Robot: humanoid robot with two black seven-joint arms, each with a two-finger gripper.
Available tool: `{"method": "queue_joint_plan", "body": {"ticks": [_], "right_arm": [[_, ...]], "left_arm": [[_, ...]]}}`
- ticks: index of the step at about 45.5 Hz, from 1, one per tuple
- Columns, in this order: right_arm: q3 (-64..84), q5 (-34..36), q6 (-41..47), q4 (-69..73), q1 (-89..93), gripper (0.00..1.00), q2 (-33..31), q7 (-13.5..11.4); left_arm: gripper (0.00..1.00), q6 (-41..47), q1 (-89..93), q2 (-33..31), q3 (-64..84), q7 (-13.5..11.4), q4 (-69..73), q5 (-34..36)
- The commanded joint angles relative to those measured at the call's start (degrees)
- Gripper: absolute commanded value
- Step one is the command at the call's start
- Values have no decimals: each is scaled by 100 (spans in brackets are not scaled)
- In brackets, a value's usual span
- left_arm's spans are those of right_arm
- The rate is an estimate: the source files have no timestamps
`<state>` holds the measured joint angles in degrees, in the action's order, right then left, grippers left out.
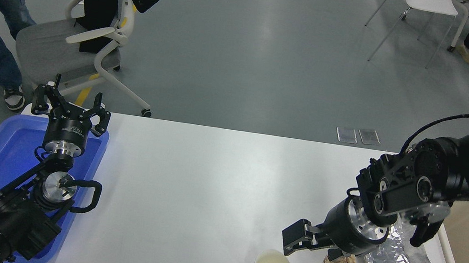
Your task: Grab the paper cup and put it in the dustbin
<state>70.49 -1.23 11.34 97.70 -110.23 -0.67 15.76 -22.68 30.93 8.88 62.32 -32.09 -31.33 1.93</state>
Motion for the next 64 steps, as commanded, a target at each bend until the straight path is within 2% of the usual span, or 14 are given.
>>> {"method": "queue_joint_plan", "body": {"ticks": [1,18,27,32,34,39,45,47,48,49,64], "right_arm": [[-158,-53,-536,-66,607,100,67,-3],[-431,-123,-985,-664,1468,100,67,-12],[-431,-229,-1160,-822,1741,96,67,-3],[-439,-237,-1222,-822,1855,85,67,6],[-439,-264,-1248,-822,1891,73,67,6],[-431,-369,-1319,-840,1961,53,67,15],[-422,-369,-1327,-884,2023,32,67,6],[-404,-361,-1327,-893,2040,19,67,6],[-404,-352,-1327,-893,2040,7,67,6],[-404,-352,-1327,-893,2040,0,67,-3],[-316,-369,-1371,-858,1891,0,67,-3]], "left_arm": [[99,0,0,0,0,-7,4,0],[99,0,0,0,0,1,-5,0],[99,0,0,0,0,1,-5,0],[99,0,9,0,0,1,4,0],[99,0,9,0,0,1,4,0],[99,0,9,9,0,1,-5,0],[99,0,9,0,0,1,-5,0],[99,0,9,0,0,1,-5,9],[99,0,9,0,0,1,-5,0],[99,0,9,0,0,-7,-5,9],[99,0,9,0,0,1,-5,0]]}}
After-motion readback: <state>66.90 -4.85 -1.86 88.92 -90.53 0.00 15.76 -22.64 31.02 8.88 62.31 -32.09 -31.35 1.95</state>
